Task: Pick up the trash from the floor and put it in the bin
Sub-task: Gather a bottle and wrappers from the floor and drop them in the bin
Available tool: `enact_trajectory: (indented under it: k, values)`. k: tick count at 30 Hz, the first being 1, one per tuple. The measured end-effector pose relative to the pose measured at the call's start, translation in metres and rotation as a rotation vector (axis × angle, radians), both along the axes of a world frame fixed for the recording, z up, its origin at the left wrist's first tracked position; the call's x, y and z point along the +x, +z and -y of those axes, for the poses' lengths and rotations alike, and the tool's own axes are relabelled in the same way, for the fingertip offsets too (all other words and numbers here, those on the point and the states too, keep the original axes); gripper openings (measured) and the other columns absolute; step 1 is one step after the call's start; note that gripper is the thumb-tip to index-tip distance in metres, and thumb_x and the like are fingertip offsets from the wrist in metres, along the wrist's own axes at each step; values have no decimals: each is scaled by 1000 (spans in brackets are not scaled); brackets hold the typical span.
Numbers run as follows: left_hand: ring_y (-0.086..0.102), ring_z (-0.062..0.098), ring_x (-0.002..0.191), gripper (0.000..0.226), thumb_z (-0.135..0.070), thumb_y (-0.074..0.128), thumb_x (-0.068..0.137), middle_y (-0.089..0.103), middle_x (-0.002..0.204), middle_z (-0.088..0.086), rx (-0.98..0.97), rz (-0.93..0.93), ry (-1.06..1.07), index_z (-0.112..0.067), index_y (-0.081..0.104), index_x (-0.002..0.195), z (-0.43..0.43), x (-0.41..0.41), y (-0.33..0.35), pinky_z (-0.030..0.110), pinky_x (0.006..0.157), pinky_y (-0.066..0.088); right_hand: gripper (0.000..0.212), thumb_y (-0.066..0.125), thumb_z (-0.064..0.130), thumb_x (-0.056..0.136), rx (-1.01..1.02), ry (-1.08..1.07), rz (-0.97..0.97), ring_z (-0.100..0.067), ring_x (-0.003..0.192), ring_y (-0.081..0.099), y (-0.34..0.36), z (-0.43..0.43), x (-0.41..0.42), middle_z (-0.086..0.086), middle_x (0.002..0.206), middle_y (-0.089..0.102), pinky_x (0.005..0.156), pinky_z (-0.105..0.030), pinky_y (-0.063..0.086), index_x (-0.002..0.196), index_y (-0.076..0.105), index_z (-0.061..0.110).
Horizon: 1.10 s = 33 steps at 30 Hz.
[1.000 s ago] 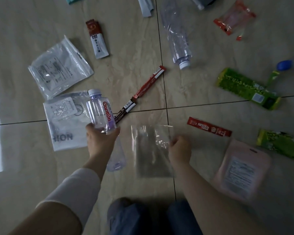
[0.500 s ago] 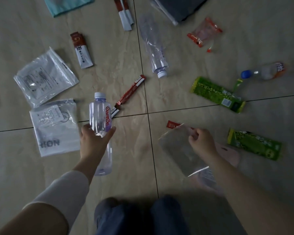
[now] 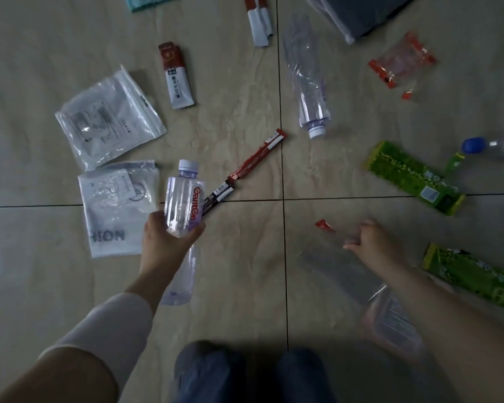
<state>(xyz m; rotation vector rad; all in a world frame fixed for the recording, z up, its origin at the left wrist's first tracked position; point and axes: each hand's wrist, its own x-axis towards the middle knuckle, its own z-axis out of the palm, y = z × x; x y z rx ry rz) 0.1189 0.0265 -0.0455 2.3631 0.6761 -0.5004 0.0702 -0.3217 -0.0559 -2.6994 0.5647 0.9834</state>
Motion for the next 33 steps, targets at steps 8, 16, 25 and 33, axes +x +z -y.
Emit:
enact_trajectory:
  k: [8, 16, 25, 33]
  values:
    - [44, 28, 116, 81, -43, 81, 61, 50, 124, 12, -31, -88, -105, -8, 46, 125, -7, -7, 85, 40, 96, 39, 16, 67, 24, 82, 124, 175, 10, -29, 96, 60, 95, -46, 45, -10, 105, 65, 69, -30, 41, 92, 62, 11]
    - [21, 26, 140, 92, -48, 80, 59, 26, 151, 12, -29, -214, -352, -7, 40, 131, 12, 10, 60, 39, 114, 23, 26, 70, 20, 79, 185, 410, -5, -25, 92, 59, 93, -54, 102, -6, 101, 61, 66, -25, 34, 67, 47, 23]
    - [18, 23, 141, 102, -62, 70, 60, 22, 152, 4, 62, -281, -510, -15, 29, 140, 36, 35, -28, 43, 112, 26, 52, 74, 23, 73, 232, 606, -37, -24, 93, 58, 41, -56, 162, 3, 84, 51, 65, -25, 34, 50, 29, 31]
    - [43, 28, 115, 80, -49, 75, 61, 44, 125, 10, 56, -20, -481, -9, 46, 124, 36, 26, -60, 42, 98, 41, 49, 76, 24, 72, 232, 658, -91, -24, 95, 58, 8, -61, 177, -1, 88, 56, 67, -28, 38, 51, 32, 30]
